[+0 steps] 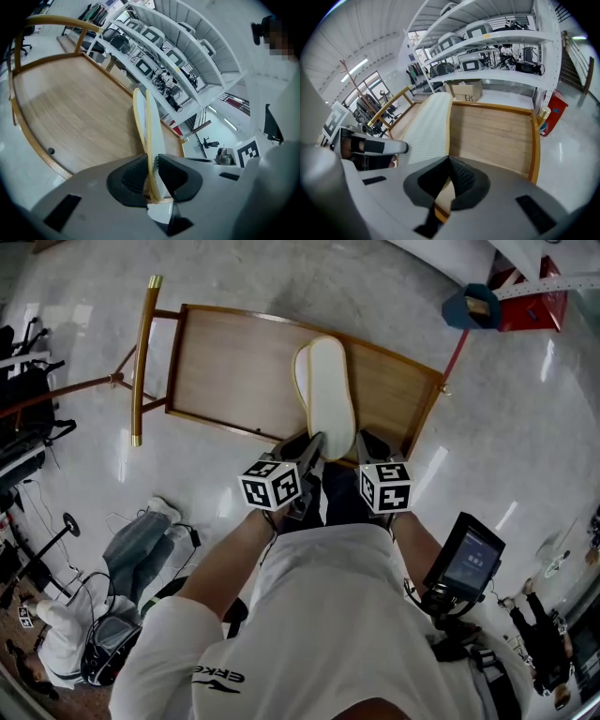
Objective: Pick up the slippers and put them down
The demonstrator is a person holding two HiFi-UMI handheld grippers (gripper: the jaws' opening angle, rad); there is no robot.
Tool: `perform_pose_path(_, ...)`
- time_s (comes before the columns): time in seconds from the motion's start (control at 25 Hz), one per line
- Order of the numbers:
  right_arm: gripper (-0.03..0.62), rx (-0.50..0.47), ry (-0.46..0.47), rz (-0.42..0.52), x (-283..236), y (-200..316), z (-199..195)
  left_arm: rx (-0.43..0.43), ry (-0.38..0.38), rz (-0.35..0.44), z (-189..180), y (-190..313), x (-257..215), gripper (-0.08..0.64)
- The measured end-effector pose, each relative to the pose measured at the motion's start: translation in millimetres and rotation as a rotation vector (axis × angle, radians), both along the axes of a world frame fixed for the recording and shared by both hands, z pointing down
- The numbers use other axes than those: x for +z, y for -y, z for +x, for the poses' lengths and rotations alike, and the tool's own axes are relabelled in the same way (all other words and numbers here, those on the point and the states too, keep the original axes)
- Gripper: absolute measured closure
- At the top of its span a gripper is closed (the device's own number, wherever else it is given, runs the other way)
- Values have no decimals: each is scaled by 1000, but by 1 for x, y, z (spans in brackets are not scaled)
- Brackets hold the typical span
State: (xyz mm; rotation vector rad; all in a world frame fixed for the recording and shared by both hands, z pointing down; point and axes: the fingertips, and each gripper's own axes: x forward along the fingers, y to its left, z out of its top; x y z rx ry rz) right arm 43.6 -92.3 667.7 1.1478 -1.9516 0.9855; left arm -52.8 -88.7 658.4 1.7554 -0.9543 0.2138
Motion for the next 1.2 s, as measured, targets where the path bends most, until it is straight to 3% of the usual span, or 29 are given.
perform_pose_path(0.4,589,-7,19,40,-18,-7,-2,-2,74,57,-8,-4,-16,495)
perform_pose_path(0.84,589,-15,36,75,-39,-7,-10,9,93,91,-11,-1,-35,508)
perform_pose_path(1.2,589,-38,58,48,-28,-17,-21,98,161,126,1,-4,-29,508)
